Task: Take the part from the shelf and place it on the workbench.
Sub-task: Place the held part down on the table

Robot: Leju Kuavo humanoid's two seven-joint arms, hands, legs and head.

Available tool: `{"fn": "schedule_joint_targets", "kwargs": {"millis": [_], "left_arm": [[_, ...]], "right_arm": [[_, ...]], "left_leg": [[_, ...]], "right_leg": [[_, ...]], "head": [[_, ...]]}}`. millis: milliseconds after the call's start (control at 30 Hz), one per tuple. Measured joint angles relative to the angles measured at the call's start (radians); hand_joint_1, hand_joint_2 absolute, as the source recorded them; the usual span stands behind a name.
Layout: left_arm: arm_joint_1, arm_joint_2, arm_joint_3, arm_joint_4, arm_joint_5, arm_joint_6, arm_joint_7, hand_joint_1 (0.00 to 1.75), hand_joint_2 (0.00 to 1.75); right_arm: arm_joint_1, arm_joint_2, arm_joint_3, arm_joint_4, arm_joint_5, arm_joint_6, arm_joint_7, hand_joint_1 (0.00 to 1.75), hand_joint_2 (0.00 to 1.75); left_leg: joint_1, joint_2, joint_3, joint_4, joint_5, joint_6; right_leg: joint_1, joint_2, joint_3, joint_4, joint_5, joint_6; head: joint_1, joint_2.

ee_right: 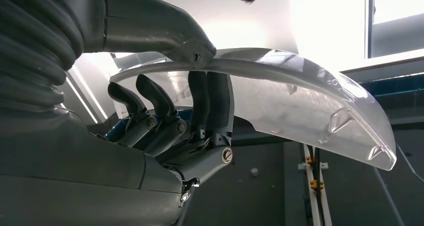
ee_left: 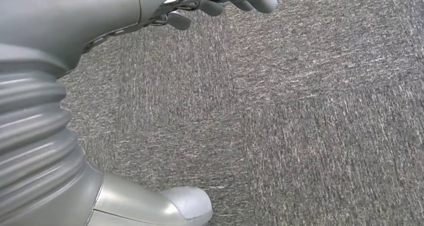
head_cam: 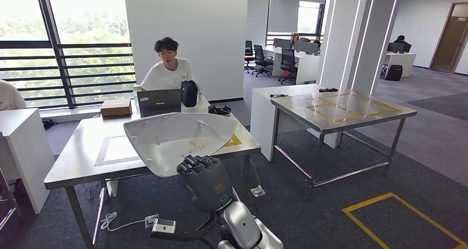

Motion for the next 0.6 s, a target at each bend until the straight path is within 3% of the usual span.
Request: {"fn": "schedule_joint_targets", "kwargs": {"millis": [67,133,167,200,233,300,367,500,533,600], "left_arm": [[-0.001,0.0,0.0,0.0,0.001,0.0,0.0,0.0,1.75],[-0.002,0.0,0.0,0.0,0.001,0.0,0.0,0.0,1.75],[-0.002,0.0,0.0,0.0,0.002,0.0,0.0,0.0,1.75],[-0.001,0.0,0.0,0.0,0.002,0.0,0.0,0.0,1.75],[-0.001,0.0,0.001,0.0,0.002,0.0,0.0,0.0,1.75],[0.0,0.0,0.003,0.0,0.002,0.0,-0.002,0.0,1.75],[-0.001,0.002,0.006,-0.001,0.002,0.0,-0.002,0.0,1.75],[-0.001,0.002,0.009,-0.001,0.002,-0.001,-0.003,0.0,1.75],[-0.001,0.002,0.009,-0.001,0.002,-0.001,-0.004,0.0,1.75],[-0.002,0.002,0.009,-0.001,0.002,-0.001,-0.004,0.0,1.75]], "right_arm": [[-0.003,0.0,-0.001,0.0,0.0,0.0,0.0,1.59,1.75],[-0.001,0.0,-0.001,0.001,0.001,0.0,0.0,1.59,1.75],[0.002,0.0,-0.001,0.002,0.001,0.0,-0.001,1.59,1.75],[0.004,0.0,-0.002,0.003,0.001,0.0,-0.001,1.59,1.75],[0.005,0.0,-0.002,0.004,0.002,0.001,0.0,1.59,1.75],[0.005,0.0,-0.002,0.005,0.002,0.001,0.0,1.59,1.75],[0.005,0.001,-0.002,0.007,0.002,0.002,0.0,1.59,1.75],[0.004,0.004,-0.003,0.008,0.002,0.003,0.0,1.59,1.75],[0.003,0.005,-0.004,0.008,0.002,0.003,0.0,1.59,1.75],[0.001,0.007,-0.004,0.008,0.002,0.004,0.001,1.59,1.75]], "left_leg": [[0.007,0.003,0.011,-0.011,0.001,0.006],[0.008,0.005,0.016,-0.012,-0.003,0.007],[0.009,0.005,0.018,-0.011,-0.005,0.006],[0.011,0.004,0.02,-0.01,-0.009,0.003],[0.014,0.003,0.023,-0.007,-0.013,-0.002],[0.021,0.002,0.031,0.001,-0.026,-0.016],[0.022,0.0,0.033,0.01,-0.037,-0.034],[0.023,0.001,0.036,0.009,-0.043,-0.063],[0.024,0.002,0.028,0.027,-0.053,-0.067],[0.023,0.004,-0.023,0.126,-0.096,-0.071]], "right_leg": [[-0.002,0.0,-0.036,0.075,-0.036,0.007],[-0.01,0.0,-0.115,0.216,-0.089,0.014],[-0.015,0.0,-0.153,0.273,-0.102,0.018],[-0.02,0.0,-0.175,0.297,-0.096,0.021],[-0.024,0.0,-0.175,0.278,-0.068,0.024],[-0.033,-0.002,-0.126,0.142,0.018,0.031],[-0.033,0.0,-0.081,0.037,0.062,0.028],[-0.028,0.005,-0.073,0.023,0.057,-0.005],[-0.03,0.005,-0.069,0.021,0.056,-0.013],[-0.03,0.004,-0.059,0.019,0.05,-0.028]], "head": [[0.002,0.0],[0.003,0.0],[0.003,0.0],[0.003,0.0],[0.004,0.0],[0.004,0.0],[0.003,0.0],[0.0,0.0],[-0.002,0.0],[-0.005,0.0]]}}
